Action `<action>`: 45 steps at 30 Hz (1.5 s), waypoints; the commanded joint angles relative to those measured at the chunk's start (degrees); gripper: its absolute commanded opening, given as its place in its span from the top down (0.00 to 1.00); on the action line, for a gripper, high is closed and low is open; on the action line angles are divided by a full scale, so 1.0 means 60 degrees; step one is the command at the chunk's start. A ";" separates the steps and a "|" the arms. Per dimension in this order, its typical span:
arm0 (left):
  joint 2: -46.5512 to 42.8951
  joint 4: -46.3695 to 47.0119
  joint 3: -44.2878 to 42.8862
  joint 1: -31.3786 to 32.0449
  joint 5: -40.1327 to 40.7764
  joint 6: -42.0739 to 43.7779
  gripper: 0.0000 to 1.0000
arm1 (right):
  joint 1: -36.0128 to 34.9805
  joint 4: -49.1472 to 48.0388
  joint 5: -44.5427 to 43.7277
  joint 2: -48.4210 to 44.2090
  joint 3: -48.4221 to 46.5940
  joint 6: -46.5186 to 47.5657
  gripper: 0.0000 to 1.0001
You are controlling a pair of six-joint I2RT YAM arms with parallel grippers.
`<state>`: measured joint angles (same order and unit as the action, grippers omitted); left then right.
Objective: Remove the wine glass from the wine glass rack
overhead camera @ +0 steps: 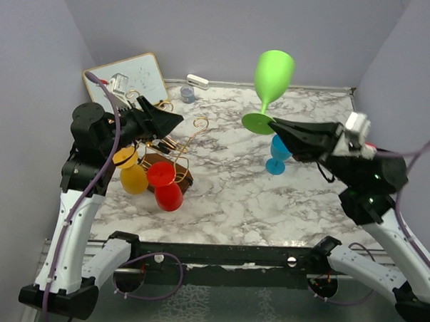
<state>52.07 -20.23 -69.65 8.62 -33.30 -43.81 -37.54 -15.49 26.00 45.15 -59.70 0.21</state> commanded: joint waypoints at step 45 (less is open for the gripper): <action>-0.0194 0.3081 0.1584 0.0277 -0.2291 -0.6038 0.33 | -0.4711 -0.3814 -0.4126 0.3614 0.1973 1.3729 0.99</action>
<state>52.05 -2.07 -60.29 9.89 -48.31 -79.79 -64.01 -27.40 7.68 65.47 -49.19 75.16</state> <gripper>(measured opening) 0.665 0.017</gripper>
